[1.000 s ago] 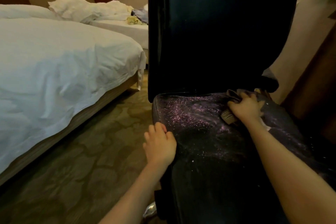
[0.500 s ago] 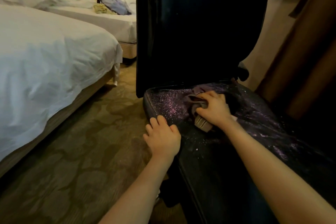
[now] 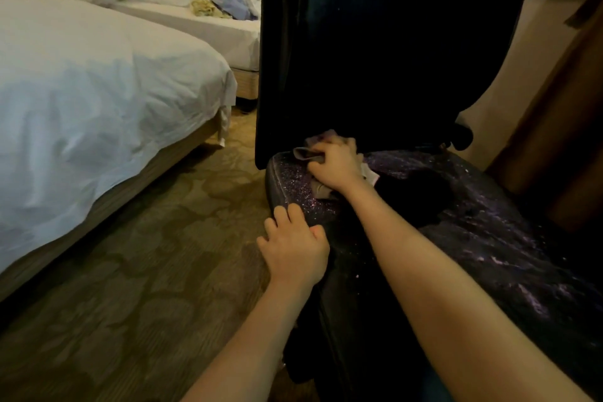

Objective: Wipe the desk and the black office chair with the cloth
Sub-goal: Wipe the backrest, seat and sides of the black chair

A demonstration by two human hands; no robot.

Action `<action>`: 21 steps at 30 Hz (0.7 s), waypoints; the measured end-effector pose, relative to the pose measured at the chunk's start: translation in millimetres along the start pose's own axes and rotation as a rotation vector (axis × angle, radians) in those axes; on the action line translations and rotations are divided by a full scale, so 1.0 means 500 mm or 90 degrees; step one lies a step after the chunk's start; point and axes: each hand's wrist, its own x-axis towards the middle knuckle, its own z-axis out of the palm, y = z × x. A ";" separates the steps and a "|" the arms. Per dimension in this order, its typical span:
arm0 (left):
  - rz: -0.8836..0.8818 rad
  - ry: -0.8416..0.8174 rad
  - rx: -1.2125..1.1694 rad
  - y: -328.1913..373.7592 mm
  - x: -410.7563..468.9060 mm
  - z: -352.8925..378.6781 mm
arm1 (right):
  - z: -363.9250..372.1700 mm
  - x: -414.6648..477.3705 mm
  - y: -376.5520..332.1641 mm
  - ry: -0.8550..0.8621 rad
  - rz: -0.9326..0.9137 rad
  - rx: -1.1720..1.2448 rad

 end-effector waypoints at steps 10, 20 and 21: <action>0.014 -0.094 -0.005 -0.004 0.027 -0.021 | -0.030 -0.022 0.142 0.028 -0.006 0.037; 0.028 -0.069 0.057 -0.011 0.048 -0.005 | 0.036 0.091 -0.058 -0.025 0.026 0.065; 0.027 -0.069 0.062 -0.011 0.049 -0.004 | 0.047 0.092 -0.093 -0.030 0.002 0.055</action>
